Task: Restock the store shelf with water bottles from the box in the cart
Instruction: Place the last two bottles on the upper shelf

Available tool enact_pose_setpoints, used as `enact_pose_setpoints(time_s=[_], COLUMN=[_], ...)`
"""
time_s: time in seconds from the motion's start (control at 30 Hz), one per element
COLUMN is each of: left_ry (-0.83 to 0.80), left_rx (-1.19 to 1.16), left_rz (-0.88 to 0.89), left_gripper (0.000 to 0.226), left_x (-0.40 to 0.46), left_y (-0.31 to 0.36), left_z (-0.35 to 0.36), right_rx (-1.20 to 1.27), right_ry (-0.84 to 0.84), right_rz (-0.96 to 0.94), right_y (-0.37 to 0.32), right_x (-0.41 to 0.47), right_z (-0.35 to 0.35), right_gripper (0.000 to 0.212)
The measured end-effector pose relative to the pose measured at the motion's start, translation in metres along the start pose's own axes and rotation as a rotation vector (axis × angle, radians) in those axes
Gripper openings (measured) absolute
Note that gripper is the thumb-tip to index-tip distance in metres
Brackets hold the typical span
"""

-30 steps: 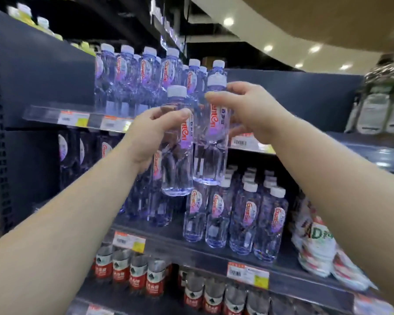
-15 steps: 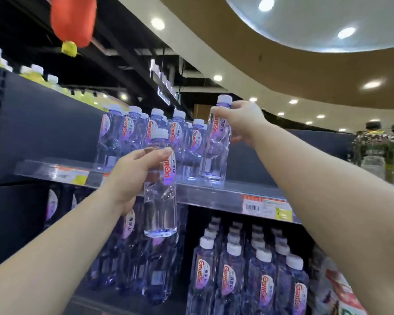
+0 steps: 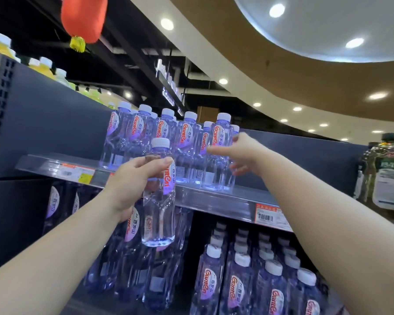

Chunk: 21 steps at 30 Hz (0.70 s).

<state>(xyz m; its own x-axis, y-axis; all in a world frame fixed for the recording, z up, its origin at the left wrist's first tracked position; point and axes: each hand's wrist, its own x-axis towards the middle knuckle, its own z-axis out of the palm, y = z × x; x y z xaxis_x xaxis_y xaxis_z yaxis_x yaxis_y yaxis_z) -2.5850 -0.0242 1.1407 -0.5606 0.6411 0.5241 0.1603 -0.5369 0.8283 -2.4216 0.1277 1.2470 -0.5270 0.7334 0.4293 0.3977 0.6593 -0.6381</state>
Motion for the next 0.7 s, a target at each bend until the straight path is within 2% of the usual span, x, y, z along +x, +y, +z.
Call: enact_pose_setpoints(time_s=[0.1,0.17,0.23,0.4,0.7], left_ry=[-0.005,-0.011,-0.012,-0.016,-0.025], left_rx=[0.007,0.007,-0.001,0.001,-0.003], left_rz=[-0.010,-0.016,-0.019,-0.027,-0.035], left_gripper=[0.073,0.072,0.070,0.073,0.068], left_x=[0.003,0.005,0.006,0.005,0.001], left_y=[-0.004,-0.006,-0.008,-0.011,-0.010], left_z=[0.000,-0.001,-0.001,0.001,0.017], right_rx=[-0.142,-0.076,-0.048,-0.084,-0.198], right_ry=[-0.155,-0.151,-0.129,-0.123,-0.097], right_rz=[0.085,0.068,0.059,0.072,0.014], right_y=[0.013,0.019,0.020,0.020,0.022], right_x=[-0.012,-0.011,-0.003,0.012,0.018], right_z=[0.011,0.019,0.025,0.039,0.045], right_gripper=[0.079,0.064,0.059,0.069,0.058])
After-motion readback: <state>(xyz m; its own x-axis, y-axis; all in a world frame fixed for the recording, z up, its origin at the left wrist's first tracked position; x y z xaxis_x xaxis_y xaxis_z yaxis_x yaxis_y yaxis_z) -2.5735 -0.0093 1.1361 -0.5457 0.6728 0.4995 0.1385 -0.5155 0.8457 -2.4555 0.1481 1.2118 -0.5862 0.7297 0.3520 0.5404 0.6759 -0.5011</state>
